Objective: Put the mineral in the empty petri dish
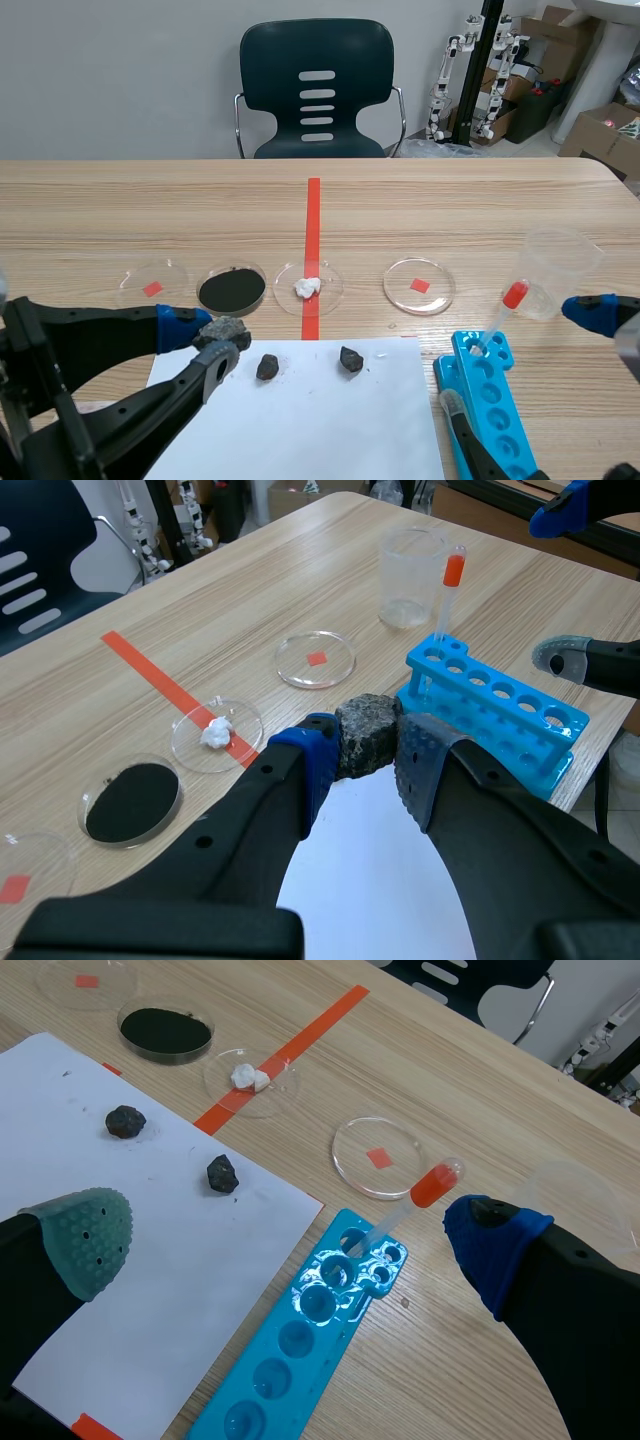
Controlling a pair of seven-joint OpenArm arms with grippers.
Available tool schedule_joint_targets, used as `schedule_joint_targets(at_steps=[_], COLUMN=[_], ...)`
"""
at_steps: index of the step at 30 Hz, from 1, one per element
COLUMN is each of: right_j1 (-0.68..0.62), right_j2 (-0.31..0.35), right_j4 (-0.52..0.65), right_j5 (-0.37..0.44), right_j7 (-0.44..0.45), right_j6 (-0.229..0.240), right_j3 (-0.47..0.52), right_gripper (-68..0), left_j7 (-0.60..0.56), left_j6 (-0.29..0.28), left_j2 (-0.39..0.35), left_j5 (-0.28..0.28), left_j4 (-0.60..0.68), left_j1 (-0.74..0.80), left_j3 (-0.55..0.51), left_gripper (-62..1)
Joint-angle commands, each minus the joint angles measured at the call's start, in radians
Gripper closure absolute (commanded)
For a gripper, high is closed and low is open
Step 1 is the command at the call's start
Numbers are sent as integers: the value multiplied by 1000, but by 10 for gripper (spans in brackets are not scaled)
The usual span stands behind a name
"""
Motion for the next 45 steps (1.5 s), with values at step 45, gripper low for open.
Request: schedule_joint_targets(at_steps=[45], right_j1=[6], right_j2=[8], right_j4=[12], right_j5=[10], right_j7=[15], right_j6=[-3], right_j3=[3], right_gripper=[-679], left_j7=[88], left_j6=[0], left_j2=[36], left_j5=[-87], left_j4=[7], left_j1=[-1], left_j3=[4], left_gripper=[-130])
